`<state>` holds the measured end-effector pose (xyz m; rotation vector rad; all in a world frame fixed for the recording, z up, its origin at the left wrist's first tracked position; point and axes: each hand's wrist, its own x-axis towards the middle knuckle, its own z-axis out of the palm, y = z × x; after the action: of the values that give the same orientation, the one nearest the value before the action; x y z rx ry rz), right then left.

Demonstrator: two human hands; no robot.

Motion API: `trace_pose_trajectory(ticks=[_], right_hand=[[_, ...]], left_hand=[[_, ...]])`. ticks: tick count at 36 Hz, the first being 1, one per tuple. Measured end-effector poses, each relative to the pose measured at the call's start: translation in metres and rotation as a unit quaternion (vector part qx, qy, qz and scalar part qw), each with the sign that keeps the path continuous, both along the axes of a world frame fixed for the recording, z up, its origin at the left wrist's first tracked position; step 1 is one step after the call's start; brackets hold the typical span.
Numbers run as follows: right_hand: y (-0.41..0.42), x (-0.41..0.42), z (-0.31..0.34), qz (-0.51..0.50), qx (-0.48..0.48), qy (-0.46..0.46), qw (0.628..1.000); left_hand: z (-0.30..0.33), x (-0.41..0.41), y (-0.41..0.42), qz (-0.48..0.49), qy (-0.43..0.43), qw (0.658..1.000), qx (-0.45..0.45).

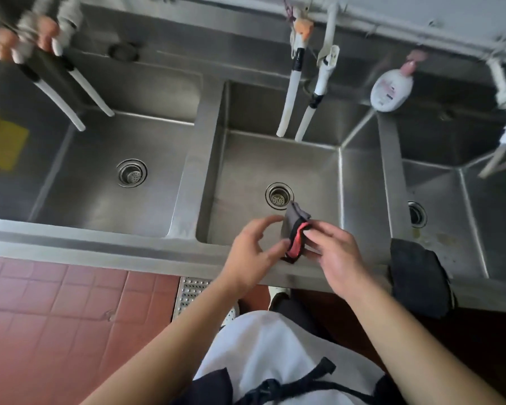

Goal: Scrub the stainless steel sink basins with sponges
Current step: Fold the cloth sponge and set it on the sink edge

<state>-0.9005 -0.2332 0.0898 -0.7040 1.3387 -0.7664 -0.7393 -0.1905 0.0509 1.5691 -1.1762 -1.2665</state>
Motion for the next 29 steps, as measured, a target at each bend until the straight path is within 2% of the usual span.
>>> trace_pose_trajectory(ticks=[5, 13, 17, 20, 23, 27, 29], right_hand=[[0.023, 0.024, 0.017, 0.032, -0.032, -0.022, 0.999], [0.05, 0.043, 0.024, 0.089, -0.027, -0.055, 0.994], [0.054, 0.056, 0.027, 0.082, -0.043, -0.048, 0.995], [0.055, 0.062, 0.027, 0.077, -0.054, -0.026, 0.995], [0.049, 0.062, 0.028, 0.093, -0.057, -0.006, 0.994], [0.033, 0.055, 0.031, 0.136, -0.081, 0.021, 0.987], [0.026, 0.053, 0.031, 0.171, -0.078, 0.023, 0.982]], left_hand=[[0.018, -0.006, 0.023, 0.067, 0.085, 0.993, -0.037], [0.026, 0.016, 0.053, 0.088, 0.047, 0.993, -0.066], [0.034, 0.026, 0.064, 0.115, 0.066, 0.989, -0.069], [0.038, 0.035, 0.068, 0.138, 0.154, 0.978, -0.038], [0.037, 0.048, 0.073, 0.196, 0.248, 0.949, 0.002], [0.03, 0.07, 0.078, 0.251, 0.309, 0.916, 0.056], [0.03, 0.079, 0.08, 0.239, 0.315, 0.915, 0.078]])
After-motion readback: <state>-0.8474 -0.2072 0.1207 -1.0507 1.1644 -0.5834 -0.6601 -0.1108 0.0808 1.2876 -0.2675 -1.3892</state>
